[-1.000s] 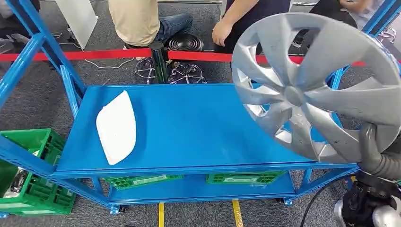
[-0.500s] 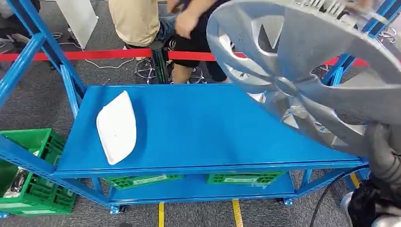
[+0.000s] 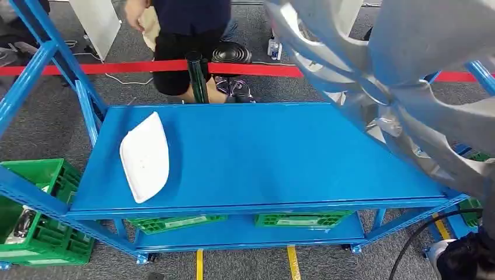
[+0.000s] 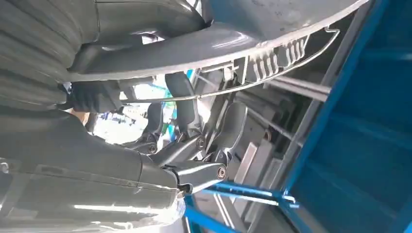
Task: Take the parts from the cabinet and place them on the table.
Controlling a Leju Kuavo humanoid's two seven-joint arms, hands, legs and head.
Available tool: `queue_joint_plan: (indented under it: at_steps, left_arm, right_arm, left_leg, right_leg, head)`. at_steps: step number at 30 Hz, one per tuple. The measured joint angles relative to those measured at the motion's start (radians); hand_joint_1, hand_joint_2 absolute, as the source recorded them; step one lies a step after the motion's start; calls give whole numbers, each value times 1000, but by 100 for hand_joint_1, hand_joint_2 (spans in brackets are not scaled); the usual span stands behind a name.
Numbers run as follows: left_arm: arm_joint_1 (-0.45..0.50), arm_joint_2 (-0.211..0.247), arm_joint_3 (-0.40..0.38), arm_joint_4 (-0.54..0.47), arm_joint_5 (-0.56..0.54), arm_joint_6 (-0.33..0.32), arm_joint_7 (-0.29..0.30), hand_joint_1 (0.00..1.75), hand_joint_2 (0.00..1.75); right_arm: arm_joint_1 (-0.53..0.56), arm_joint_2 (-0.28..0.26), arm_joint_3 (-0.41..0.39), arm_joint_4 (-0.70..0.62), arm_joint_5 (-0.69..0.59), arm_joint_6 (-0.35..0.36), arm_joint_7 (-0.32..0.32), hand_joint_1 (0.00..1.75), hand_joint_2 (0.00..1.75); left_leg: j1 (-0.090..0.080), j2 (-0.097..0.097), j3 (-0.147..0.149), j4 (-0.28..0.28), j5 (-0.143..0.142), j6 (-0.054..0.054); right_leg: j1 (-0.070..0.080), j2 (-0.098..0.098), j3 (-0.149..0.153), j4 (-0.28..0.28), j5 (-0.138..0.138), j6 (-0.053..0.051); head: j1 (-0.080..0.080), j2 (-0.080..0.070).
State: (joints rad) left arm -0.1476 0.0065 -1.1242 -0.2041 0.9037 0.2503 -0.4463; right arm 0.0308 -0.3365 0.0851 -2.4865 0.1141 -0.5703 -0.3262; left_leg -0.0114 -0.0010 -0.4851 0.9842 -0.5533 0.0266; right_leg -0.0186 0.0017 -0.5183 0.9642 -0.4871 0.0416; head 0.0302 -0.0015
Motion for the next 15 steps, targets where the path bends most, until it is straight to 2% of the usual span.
queue_joint_plan:
  at_steps: [1,2,3,5,6,7,8,9,11,12,13,14,15]
  left_arm:
    - [-1,0,0,0,-2,0,2,0,175]
    - [-4,-1,0,0,-5,1,6,0,175]
    - [-7,-2,0,0,-6,2,6,0,175]
    - [-10,-6,0,0,-5,6,9,0,175]
    - [-10,-6,0,0,-3,6,10,0,175]
    - [-9,-7,0,0,-3,6,12,0,175]
    - [-9,-8,0,0,-3,6,14,0,175]
    - [-9,-10,0,0,-3,6,14,0,175]
    - [-10,-15,0,0,-3,7,14,0,175]
    - [-12,-18,0,0,-4,9,14,0,175]
    - [-15,-24,0,-1,-5,9,15,0,175]
    - [-15,-26,0,-1,-7,9,18,0,175]
    - [-15,-29,0,-1,-10,9,19,0,175]
  right_arm:
    - [0,0,2,1,0,-6,1,175,175]
    - [-1,-3,5,2,0,-14,1,175,175]
    - [-1,-5,6,3,-1,-17,1,175,175]
    - [-2,-15,9,5,-15,-23,6,175,175]
    - [0,-14,9,7,-23,-26,13,175,175]
    - [3,-15,10,10,-35,-29,20,175,175]
    - [6,-15,10,14,-45,-30,25,175,175]
    - [7,-17,10,19,-61,-32,31,175,175]
    - [7,-20,10,24,-76,-34,35,175,175]
    - [8,-23,10,28,-86,-34,35,175,175]
    - [10,-26,9,32,-93,-35,36,175,175]
    - [13,-28,7,33,-94,-37,36,175,175]
    - [18,-31,7,35,-96,-38,36,175,175]
  left_leg:
    - [0,0,-1,-1,2,3]
    - [11,2,4,-18,14,13]
    - [9,2,4,-18,18,18]
    - [8,3,-3,-18,20,22]
    - [7,3,-4,-18,21,22]
    - [6,3,-4,-17,21,22]
    - [5,2,-3,-17,21,22]
    - [5,1,-3,-16,20,21]
    - [5,-2,1,-13,16,15]
    - [4,-3,3,-11,12,9]
    - [0,-4,-7,-9,11,2]
    - [0,-5,-7,-8,15,-4]
    - [1,-5,-8,-8,17,-8]
  right_leg:
    - [0,0,0,-1,1,3]
    - [-3,0,-5,6,-11,5]
    - [-1,0,-14,27,-32,6]
    - [-1,0,-74,168,-112,9]
    - [-1,0,-107,244,-144,10]
    - [-1,0,-138,319,-164,12]
    - [-1,0,-143,334,-151,11]
    - [-1,0,-128,300,-113,9]
    - [-1,-1,-72,170,-24,5]
    - [0,-1,-34,68,16,-1]
    - [6,1,-16,51,3,-8]
    - [7,0,-17,43,5,-14]
    - [9,0,-20,42,5,-14]
  head:
    - [-2,0]
    - [-6,0]
    - [-5,0]
    - [10,0]
    - [13,0]
    - [15,0]
    - [16,0]
    - [16,0]
    - [17,0]
    - [19,0]
    - [19,0]
    - [15,0]
    - [14,0]
